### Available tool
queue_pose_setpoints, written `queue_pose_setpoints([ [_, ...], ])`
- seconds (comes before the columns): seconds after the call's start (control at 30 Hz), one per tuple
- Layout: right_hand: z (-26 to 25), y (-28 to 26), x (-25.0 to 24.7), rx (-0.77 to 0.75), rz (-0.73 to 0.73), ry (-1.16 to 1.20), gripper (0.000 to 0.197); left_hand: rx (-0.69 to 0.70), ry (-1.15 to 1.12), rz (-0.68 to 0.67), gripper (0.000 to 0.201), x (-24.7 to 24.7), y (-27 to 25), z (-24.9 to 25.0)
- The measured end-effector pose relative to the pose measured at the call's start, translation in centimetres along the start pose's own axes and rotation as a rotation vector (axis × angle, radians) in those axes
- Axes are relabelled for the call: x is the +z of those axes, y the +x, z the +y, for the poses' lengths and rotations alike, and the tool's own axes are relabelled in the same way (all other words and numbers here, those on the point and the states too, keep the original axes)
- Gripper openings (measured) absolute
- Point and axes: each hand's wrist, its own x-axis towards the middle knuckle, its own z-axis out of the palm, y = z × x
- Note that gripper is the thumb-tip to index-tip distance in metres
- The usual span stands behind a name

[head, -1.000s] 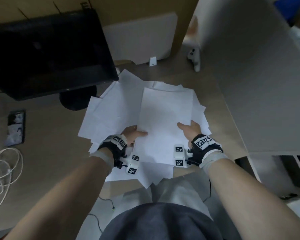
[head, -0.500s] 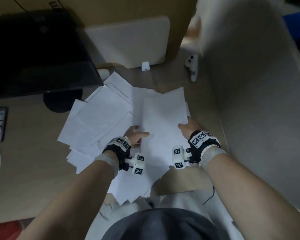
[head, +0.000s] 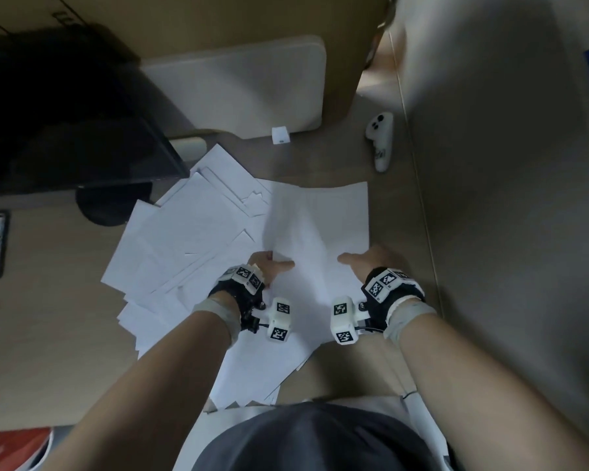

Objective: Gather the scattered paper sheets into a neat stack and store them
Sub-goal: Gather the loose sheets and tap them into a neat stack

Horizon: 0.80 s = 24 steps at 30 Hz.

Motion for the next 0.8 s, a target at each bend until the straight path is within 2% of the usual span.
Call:
queue_pose_setpoints([
  [0.03,-0.1,-0.3,-0.1,-0.021,-0.009,-0.009,0.055,0.01,0.04,0.006,0.08,0.2,-0.2,0.0],
  [0.07,-0.1,-0.4,-0.1,-0.054,-0.012,0.004,0.052,0.025,0.05,0.018,0.079,0.2,-0.4,-0.1],
  [0.17,0.1,-1.2,-0.5,-0.119,-0.063,0.016,0.042,0.058,0.112,0.08,0.051,0.2,-2.3,0.5],
  [0.3,-0.1,-3.2,-0.5,-0.215,-0.06,-0.003,0.029,0.118,0.245,0.186,0.04,-0.9,-4.2,0.4],
  [0.37,-0.6,-4.3,0.0,-0.271,-0.007,0.006,0.025,0.155,0.237,0.181,0.039,-1.9,-5.0,0.2],
  [0.47,-1.5,-6.4,0.8,-0.348,0.101,-0.073,0.034,0.195,0.22,0.197,0.037,-3.9,-6.0,-0.5],
  [0.57,-1.9,-8.8,2.0,-0.419,0.227,-0.123,0.029,0.231,0.134,0.23,0.029,-6.1,-7.1,-1.7],
  [0.7,-2.0,-11.6,4.9,-0.495,0.265,-0.048,0.025,0.285,0.09,0.221,0.036,-9.4,-8.1,-3.9],
  [0.8,-2.0,-13.4,7.8,-0.574,0.457,-0.141,0.024,0.329,0.067,0.183,0.036,-12.1,-8.2,-5.6],
])
